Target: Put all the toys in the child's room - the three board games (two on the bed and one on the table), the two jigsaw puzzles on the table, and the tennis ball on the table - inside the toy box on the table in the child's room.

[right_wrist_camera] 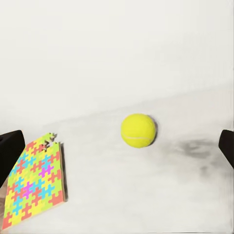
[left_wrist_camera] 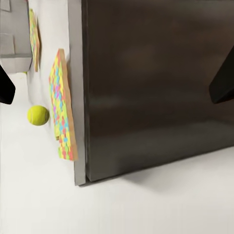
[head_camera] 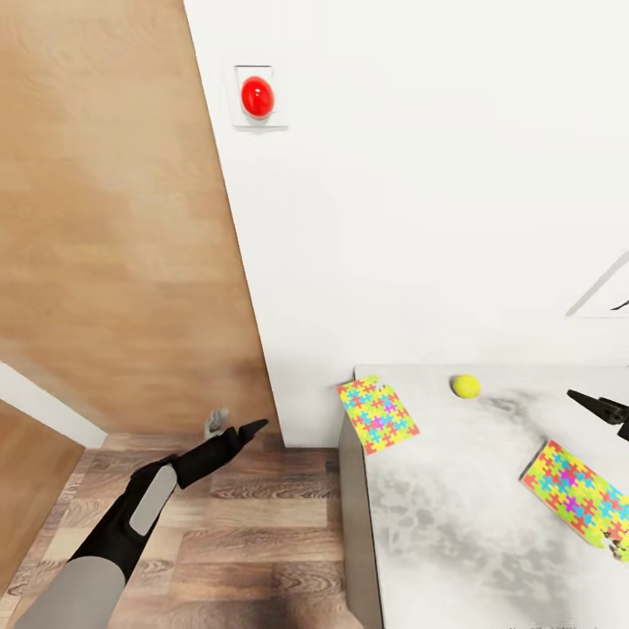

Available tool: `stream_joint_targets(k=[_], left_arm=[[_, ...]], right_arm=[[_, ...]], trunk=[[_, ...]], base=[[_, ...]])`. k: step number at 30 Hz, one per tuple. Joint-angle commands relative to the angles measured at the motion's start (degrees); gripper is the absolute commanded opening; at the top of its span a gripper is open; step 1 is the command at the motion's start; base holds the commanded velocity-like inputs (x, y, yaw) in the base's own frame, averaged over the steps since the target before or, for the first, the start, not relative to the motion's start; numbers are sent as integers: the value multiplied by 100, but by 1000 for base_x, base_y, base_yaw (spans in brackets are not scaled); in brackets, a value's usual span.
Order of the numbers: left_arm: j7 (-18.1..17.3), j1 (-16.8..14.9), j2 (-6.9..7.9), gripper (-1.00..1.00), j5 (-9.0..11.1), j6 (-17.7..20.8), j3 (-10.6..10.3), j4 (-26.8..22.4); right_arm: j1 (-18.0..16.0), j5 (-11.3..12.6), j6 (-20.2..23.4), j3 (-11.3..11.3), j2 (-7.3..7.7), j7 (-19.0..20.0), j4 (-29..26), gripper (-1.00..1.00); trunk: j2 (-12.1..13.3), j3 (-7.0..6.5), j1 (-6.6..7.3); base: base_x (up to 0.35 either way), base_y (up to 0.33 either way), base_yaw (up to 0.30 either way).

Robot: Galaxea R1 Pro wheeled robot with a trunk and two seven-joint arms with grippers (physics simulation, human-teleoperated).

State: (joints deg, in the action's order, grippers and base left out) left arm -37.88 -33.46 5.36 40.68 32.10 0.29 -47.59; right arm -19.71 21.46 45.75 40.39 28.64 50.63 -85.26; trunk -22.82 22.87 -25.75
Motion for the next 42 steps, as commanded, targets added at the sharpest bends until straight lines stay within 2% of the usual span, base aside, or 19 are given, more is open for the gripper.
stream_joint_targets(k=[1,22,35,42], left_arm=[[-2,-2,1,100,38,42,33,-8],[0,-6,7,100,53,42,266,-32],[0,-38,8,100,54,38,354,-38],[0,-44,8,100,54,35,482,-40]], right_arm=[[-6,8,30,4,2,12,0,100],[-7,7,31,4,10,9,1,100],[-7,7,27,4,10,9,1,100],[-7,7,29,4,10,9,1,100]], trunk=[[-10,9,-3],[-10,9,-3],[-10,9,-3],[-10,9,-3]], base=[[0,0,-157],[0,0,-226],[0,0,-68],[0,0,-15]])
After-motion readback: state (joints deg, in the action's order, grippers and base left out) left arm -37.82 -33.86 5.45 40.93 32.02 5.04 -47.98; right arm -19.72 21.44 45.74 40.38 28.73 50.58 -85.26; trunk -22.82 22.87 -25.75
